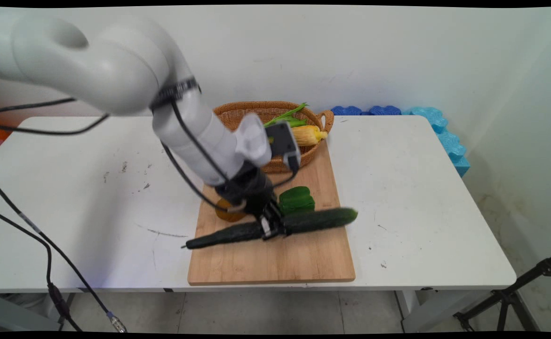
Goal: Place the picked object in the vegetable basket
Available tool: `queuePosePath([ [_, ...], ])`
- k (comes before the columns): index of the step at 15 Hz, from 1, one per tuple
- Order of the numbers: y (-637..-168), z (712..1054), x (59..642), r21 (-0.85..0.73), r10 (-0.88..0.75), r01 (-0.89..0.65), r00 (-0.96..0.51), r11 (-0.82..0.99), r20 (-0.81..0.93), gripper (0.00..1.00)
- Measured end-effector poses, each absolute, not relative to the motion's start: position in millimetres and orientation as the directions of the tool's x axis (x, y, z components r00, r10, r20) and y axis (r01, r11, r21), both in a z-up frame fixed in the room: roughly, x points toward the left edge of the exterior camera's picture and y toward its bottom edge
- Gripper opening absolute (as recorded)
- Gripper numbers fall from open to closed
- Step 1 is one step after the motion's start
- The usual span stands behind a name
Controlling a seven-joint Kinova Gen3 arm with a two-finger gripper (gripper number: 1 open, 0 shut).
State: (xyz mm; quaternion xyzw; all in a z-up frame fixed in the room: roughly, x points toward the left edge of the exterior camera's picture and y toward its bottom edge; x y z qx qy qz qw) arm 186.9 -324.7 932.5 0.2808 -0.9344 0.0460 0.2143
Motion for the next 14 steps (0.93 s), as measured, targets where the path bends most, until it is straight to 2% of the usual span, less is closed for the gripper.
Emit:
queuePosePath([
  [4, -350.6, 978.3, 194.4, 0.027, -0.552, -0.609, -0.698, 0.793, 0.456, 0.00],
  [7, -379.3, 996.4, 207.4, -0.005, -0.587, -0.664, -0.665, 0.748, 0.461, 0.00],
  [14, -452.9, 988.9, 241.2, -0.112, -0.648, -0.754, -0.622, 0.648, 0.439, 0.00],
])
